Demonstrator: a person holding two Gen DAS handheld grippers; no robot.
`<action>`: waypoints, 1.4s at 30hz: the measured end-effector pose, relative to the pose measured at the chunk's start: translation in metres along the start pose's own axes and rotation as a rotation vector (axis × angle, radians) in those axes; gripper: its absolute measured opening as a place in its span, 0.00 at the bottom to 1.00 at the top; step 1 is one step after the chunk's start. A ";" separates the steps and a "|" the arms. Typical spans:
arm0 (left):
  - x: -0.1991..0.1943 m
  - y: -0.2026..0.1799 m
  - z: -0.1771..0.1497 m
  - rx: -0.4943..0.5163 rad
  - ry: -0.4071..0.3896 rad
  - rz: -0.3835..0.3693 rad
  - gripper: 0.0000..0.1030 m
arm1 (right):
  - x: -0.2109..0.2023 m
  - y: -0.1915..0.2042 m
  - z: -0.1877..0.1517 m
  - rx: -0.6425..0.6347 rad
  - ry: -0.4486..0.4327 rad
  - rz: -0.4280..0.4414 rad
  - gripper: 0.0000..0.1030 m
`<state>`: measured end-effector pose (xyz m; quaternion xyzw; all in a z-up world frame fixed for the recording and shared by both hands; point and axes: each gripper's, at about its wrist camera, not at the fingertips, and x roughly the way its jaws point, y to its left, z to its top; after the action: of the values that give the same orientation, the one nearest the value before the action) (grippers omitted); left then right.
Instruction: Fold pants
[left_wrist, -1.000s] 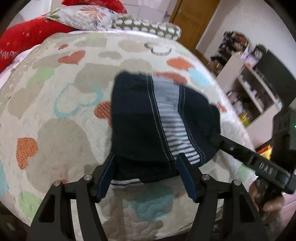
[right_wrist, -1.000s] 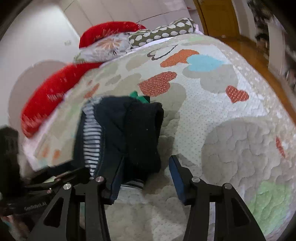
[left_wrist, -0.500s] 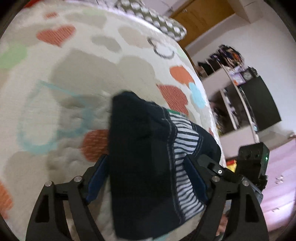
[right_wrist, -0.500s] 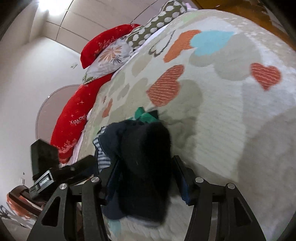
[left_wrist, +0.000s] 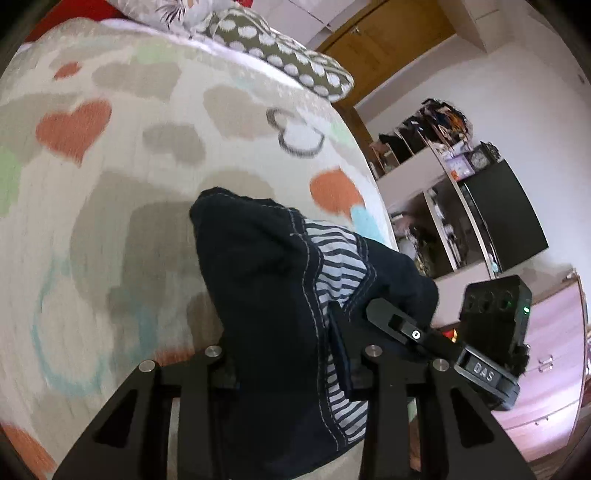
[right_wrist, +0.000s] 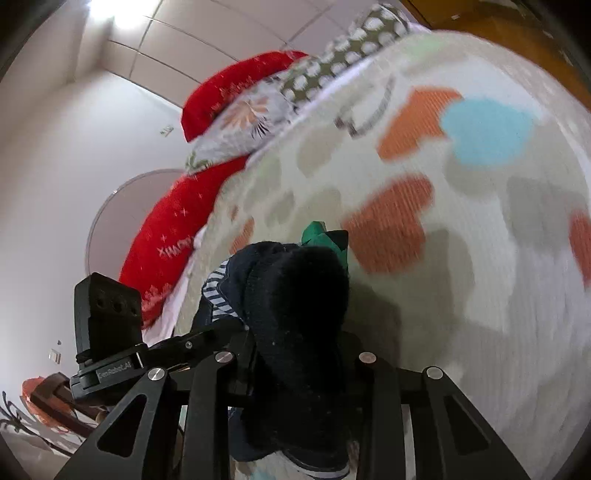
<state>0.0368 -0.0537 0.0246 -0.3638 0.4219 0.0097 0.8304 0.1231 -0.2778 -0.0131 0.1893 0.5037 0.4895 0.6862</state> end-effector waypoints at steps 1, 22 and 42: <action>0.003 -0.001 0.009 0.007 -0.008 0.015 0.34 | 0.003 0.003 0.010 -0.009 -0.006 -0.008 0.31; -0.005 0.004 0.002 0.050 -0.111 0.297 0.51 | -0.008 0.019 0.057 -0.125 -0.155 -0.170 0.39; -0.087 -0.050 -0.099 0.140 -0.419 0.538 0.82 | -0.048 0.039 -0.039 -0.200 -0.142 -0.295 0.37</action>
<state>-0.0715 -0.1256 0.0785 -0.1719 0.3225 0.2741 0.8895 0.0697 -0.3111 0.0243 0.0783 0.4250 0.4169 0.7997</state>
